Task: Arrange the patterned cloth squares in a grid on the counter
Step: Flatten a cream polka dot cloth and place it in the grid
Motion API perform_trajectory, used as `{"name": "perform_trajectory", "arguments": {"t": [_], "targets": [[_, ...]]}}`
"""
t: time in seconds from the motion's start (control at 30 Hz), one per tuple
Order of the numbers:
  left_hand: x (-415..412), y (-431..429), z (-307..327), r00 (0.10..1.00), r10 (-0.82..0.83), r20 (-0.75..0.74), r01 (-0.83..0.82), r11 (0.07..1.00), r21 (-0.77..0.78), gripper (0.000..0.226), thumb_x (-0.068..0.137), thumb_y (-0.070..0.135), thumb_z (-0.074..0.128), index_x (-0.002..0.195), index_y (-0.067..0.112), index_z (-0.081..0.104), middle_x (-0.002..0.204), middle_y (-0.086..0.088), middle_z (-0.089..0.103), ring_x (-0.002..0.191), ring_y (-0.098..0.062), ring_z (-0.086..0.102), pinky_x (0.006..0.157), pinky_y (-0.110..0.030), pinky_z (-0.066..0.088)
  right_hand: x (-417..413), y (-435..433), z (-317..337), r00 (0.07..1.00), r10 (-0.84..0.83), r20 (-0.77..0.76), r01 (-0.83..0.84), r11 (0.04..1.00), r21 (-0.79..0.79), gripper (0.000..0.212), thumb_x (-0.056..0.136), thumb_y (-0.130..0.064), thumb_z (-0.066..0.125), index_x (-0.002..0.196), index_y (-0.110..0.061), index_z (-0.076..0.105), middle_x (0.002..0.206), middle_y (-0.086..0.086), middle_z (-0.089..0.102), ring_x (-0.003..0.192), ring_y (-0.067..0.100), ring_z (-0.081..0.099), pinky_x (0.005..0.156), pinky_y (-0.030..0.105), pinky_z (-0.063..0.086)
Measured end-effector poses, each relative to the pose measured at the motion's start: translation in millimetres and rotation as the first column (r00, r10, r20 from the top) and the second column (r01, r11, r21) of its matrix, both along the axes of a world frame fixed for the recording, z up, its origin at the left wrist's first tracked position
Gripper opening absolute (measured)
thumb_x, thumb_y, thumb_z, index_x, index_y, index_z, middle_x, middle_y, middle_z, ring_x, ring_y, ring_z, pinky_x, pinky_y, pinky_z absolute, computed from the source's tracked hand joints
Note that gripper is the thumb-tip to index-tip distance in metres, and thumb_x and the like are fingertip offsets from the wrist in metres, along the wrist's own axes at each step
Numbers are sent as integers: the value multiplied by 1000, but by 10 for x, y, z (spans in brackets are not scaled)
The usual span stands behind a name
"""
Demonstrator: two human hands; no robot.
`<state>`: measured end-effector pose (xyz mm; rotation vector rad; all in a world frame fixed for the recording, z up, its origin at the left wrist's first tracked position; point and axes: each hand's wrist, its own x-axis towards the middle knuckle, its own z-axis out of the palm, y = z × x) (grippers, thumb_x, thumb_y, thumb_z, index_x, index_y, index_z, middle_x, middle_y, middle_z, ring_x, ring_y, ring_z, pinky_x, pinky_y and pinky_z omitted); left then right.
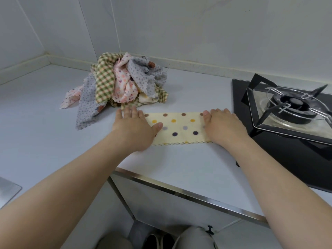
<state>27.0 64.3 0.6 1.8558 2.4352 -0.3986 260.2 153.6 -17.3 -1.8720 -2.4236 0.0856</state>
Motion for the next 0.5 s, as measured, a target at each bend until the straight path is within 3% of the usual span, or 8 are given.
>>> {"name": "perform_trajectory", "arguments": {"t": [0.07,0.17,0.23,0.37,0.5], "targets": [[69,1,-50,991,-129,18,125,982,138,82,101,62,4,161,6,1,169,-14,-7,156,-30,-8,126,-51,-3,8,1,9,1000,-11,-24,12,999,32,52,106,-40,21,119,-7,58,122,12,60,120,32,48,104,47,34],[174,-24,-103,891,-395,226,345,910,230,77,102,60,12,162,13,1,170,-4,-8,156,-20,-10,127,-43,-2,4,-32,33,995,-4,-104,8,999,39,36,102,-34,36,119,-9,56,114,9,60,111,29,51,98,43,37],[199,-45,-148,845,-438,308,386,897,216,78,101,63,15,162,18,-1,170,2,-8,156,-15,-10,127,-40,-2,-9,-74,100,980,-10,-198,13,1000,18,30,98,-30,44,120,-13,53,110,6,57,103,28,51,87,39,38],[169,-46,-167,854,-460,242,432,887,161,87,93,73,6,162,22,-5,169,7,-10,155,-12,-12,127,-43,-2,-16,-104,191,943,-18,-332,16,1000,-10,16,91,-28,52,105,-20,54,103,-1,57,97,25,53,80,37,41],[170,-59,-107,859,-451,243,439,892,104,94,87,78,1,162,22,-3,169,7,-9,155,-13,-12,127,-45,-2,-26,-154,286,738,-78,-671,-1,993,-117,6,90,-21,56,94,-20,52,84,-2,60,66,17,54,59,31,41]]}}
